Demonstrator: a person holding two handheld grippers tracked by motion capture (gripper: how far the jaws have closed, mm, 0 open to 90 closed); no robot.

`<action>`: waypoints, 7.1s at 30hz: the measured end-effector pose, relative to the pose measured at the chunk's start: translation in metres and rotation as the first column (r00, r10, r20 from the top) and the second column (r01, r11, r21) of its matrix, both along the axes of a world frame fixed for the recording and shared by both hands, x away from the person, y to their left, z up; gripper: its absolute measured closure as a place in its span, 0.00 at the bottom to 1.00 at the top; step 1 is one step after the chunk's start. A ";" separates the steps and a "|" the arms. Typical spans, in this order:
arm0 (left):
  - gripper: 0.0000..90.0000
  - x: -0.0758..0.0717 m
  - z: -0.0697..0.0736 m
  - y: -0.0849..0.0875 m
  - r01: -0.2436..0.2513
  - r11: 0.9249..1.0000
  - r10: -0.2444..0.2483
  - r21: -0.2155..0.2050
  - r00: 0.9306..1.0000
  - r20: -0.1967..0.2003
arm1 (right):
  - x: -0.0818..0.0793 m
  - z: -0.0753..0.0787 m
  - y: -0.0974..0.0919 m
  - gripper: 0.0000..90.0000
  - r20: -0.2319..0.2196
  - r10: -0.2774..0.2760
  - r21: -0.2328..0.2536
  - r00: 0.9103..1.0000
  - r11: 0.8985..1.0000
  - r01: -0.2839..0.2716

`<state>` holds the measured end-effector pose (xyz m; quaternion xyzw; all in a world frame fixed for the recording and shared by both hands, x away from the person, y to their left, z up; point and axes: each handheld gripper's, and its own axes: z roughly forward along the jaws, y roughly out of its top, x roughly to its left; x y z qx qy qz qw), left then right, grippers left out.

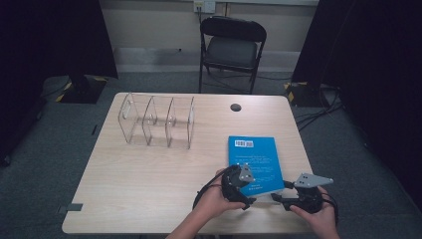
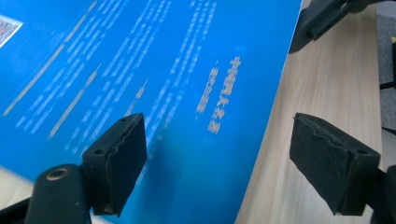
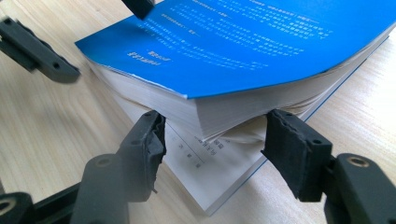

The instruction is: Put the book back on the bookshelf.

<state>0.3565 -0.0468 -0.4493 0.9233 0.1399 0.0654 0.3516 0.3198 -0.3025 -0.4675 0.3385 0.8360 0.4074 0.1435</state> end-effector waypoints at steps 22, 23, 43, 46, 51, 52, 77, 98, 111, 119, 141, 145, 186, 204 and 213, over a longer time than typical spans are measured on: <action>0.17 0.005 -0.015 -0.040 -0.033 0.999 0.033 -0.001 0.997 0.068 | 0.003 0.007 0.002 0.43 -0.001 -0.012 0.033 1.000 0.999 0.012; 0.17 0.005 -0.016 -0.041 -0.041 0.999 0.041 0.000 0.996 0.081 | 0.003 0.007 0.002 0.43 -0.002 -0.014 0.035 1.000 0.999 0.014; 0.22 0.007 -0.019 -0.045 -0.061 0.998 0.060 0.008 0.988 0.145 | 0.002 0.004 0.001 0.43 -0.021 -0.036 0.065 0.999 0.997 0.037; 0.29 0.006 -0.017 -0.045 -0.033 0.999 0.031 0.012 0.987 0.155 | 0.002 0.003 0.000 0.43 -0.019 -0.034 0.077 0.999 0.996 0.035; 0.42 0.003 -0.012 -0.045 -0.002 1.000 -0.002 0.028 0.988 0.157 | 0.003 0.003 -0.001 0.43 -0.026 -0.039 0.101 0.999 0.994 0.042; 0.43 0.003 -0.012 -0.045 -0.001 1.000 -0.003 0.027 0.988 0.155 | 0.003 0.003 -0.002 0.43 -0.025 -0.038 0.104 0.999 0.994 0.040; 0.30 0.006 -0.015 -0.049 -0.026 1.000 0.026 0.000 0.994 0.110 | 0.005 -0.001 0.000 0.45 0.034 -0.069 0.029 0.997 0.997 0.068; 0.48 0.004 -0.007 -0.057 -0.035 0.996 0.022 0.085 0.989 0.148 | 0.002 -0.005 -0.011 0.40 0.014 -0.068 0.116 0.998 0.991 0.066; 0.69 0.008 0.008 -0.055 -0.043 0.993 0.034 0.112 0.996 0.078 | -0.001 -0.022 -0.016 0.28 -0.056 -0.027 0.038 0.998 0.999 0.030; 0.73 0.014 0.018 -0.053 -0.056 0.992 0.054 0.116 0.998 0.026 | 0.002 -0.025 -0.015 0.24 -0.065 -0.011 0.039 0.998 0.999 0.014; 0.80 0.029 0.055 -0.056 -0.106 0.979 0.116 0.172 0.992 -0.046 | 0.003 -0.030 -0.016 0.15 -0.068 0.029 -0.028 0.997 0.999 -0.031; 0.81 0.031 0.061 -0.055 -0.114 0.978 0.125 0.174 0.991 -0.052 | 0.002 -0.030 -0.014 0.15 -0.057 0.030 -0.044 0.998 0.998 -0.032; 0.83 0.042 0.088 -0.052 -0.140 0.971 0.156 0.191 0.986 -0.067 | 0.021 -0.032 0.000 0.23 -0.022 -0.057 -0.040 0.998 0.998 0.056; 0.83 0.040 0.084 -0.053 -0.130 0.970 0.146 0.204 0.987 -0.064 | 0.021 -0.028 -0.006 0.30 0.033 -0.099 0.062 0.995 0.993 0.097; 0.82 0.035 0.077 -0.054 -0.100 0.965 0.114 0.244 0.993 -0.043 | 0.029 -0.028 -0.009 0.30 0.048 -0.114 0.108 0.992 0.988 0.108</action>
